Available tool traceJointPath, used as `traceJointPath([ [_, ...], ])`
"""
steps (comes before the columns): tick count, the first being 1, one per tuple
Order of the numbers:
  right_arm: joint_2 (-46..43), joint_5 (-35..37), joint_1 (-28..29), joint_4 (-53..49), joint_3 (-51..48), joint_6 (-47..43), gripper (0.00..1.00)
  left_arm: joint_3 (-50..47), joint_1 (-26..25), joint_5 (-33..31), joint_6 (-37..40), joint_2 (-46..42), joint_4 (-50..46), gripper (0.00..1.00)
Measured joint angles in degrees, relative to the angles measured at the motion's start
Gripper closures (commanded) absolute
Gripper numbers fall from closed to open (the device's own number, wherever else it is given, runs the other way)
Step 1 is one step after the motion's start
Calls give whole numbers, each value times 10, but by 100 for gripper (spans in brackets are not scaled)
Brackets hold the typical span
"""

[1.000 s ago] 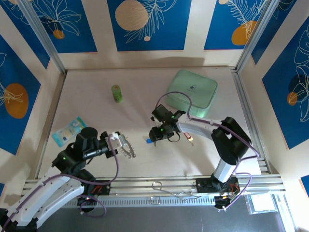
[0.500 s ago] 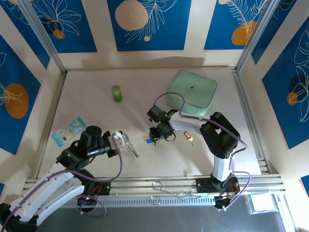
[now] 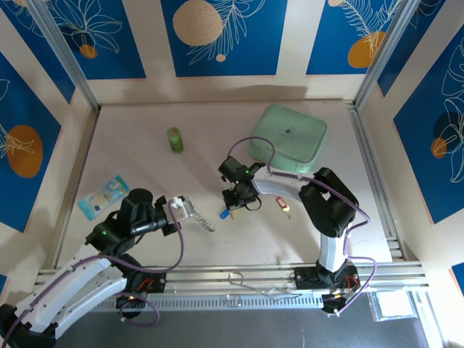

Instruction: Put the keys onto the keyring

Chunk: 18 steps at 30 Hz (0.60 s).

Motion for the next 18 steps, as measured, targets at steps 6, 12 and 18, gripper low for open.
traceJointPath([
  [6, 0, 0, 1, -1, 1, 0, 100, -3, 0, 0, 0, 1, 8, 100],
  [12, -4, 5, 8, -9, 2, -5, 100, -5, 0, 0, 0, 1, 9, 100],
  [18, -31, 42, 12, -41, 2, -20, 100, -13, 0, 0, 0, 2, 17, 100],
])
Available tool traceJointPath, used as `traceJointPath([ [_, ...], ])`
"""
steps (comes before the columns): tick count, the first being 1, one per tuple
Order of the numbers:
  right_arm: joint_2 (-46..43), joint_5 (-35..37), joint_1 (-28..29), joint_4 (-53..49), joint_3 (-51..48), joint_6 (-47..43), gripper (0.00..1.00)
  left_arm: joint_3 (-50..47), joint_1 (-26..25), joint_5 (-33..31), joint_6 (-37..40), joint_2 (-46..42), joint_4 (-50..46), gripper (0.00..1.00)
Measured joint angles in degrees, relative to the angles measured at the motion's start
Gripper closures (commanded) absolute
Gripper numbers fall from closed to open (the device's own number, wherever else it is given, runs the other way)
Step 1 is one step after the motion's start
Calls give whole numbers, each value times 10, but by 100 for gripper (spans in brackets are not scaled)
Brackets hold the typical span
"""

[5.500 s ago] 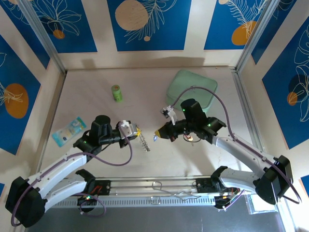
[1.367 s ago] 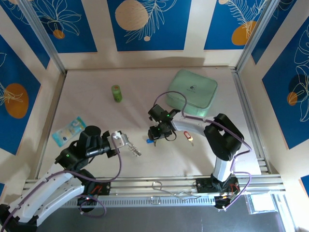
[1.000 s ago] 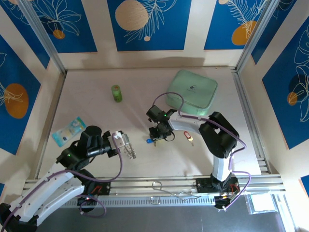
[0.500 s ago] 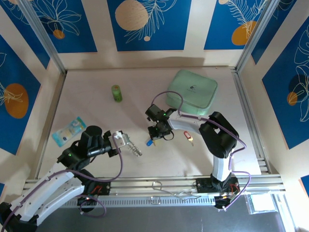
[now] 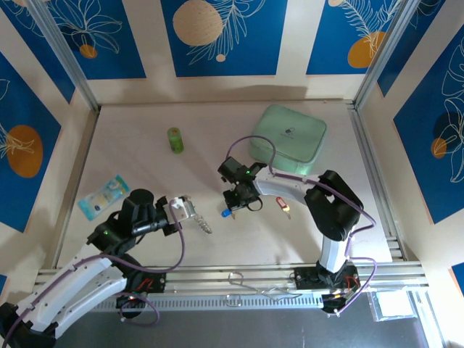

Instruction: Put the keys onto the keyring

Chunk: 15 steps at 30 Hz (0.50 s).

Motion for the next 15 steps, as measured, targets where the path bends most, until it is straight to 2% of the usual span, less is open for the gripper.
traceJointPath([
  [5, -11, 26, 4, -19, -7, -6, 100, -10, 0, 0, 0, 3, 17, 100],
  [12, -11, 21, 5, -24, -13, -6, 100, -21, 0, 4, 0, 3, 22, 100],
  [15, -11, 14, 5, -23, -13, -6, 96, -24, 0, 6, 0, 3, 26, 100],
])
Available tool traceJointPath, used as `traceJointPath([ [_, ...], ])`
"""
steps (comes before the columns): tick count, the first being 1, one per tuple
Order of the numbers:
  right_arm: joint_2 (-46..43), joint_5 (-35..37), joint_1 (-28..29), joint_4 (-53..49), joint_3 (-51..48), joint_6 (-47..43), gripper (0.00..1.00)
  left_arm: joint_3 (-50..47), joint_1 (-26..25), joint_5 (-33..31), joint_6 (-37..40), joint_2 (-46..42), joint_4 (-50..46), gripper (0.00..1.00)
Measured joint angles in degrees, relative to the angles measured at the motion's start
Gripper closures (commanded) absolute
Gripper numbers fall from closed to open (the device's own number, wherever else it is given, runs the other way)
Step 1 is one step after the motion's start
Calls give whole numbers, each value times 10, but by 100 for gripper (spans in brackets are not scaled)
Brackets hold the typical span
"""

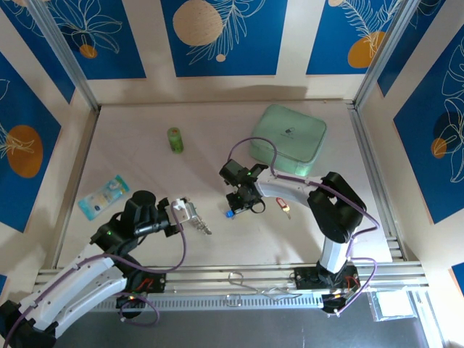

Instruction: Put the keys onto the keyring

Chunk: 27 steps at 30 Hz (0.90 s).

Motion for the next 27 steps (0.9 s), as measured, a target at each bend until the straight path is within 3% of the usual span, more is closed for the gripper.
traceJointPath([
  [9, 5, -32, -9, 11, 0, 0, 87, -4, 0, 7, 0, 0, 11, 100],
  [19, 9, -54, -23, 15, 0, -5, 67, -5, 0, 8, 0, 0, 17, 100],
  [27, 16, -55, -21, 12, 10, -7, 63, -7, 0, 9, 0, 0, 17, 100],
])
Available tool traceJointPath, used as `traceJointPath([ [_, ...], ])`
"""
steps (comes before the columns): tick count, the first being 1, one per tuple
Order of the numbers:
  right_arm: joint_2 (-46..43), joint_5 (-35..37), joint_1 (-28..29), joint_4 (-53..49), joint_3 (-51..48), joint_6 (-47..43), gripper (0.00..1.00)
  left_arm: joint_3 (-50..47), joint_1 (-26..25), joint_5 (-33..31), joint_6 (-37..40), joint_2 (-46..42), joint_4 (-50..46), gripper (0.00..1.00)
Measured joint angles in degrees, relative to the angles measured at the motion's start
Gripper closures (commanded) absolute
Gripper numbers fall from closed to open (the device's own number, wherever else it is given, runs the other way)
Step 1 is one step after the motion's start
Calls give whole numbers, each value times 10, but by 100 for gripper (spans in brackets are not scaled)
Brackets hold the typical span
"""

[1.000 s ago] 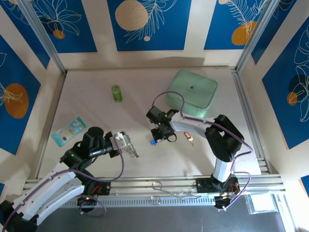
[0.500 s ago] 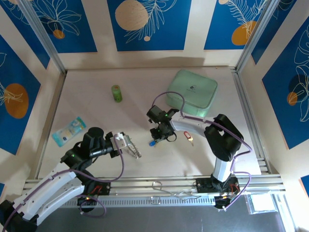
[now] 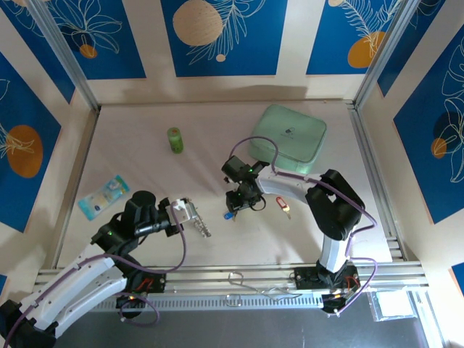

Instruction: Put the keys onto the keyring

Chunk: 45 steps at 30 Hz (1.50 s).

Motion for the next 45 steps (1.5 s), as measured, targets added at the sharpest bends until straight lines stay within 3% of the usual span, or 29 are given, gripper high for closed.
traceJointPath([
  [22, 60, 52, 26, -41, 52, -2, 83, 0, 0, 0, 0, 0, 0, 100],
  [37, 60, 58, 27, -47, 56, -2, 81, 0, 0, 0, 0, 0, 0, 100],
  [45, 60, 59, 27, -47, 56, -2, 88, 0, 0, 0, 0, 0, 0, 100],
])
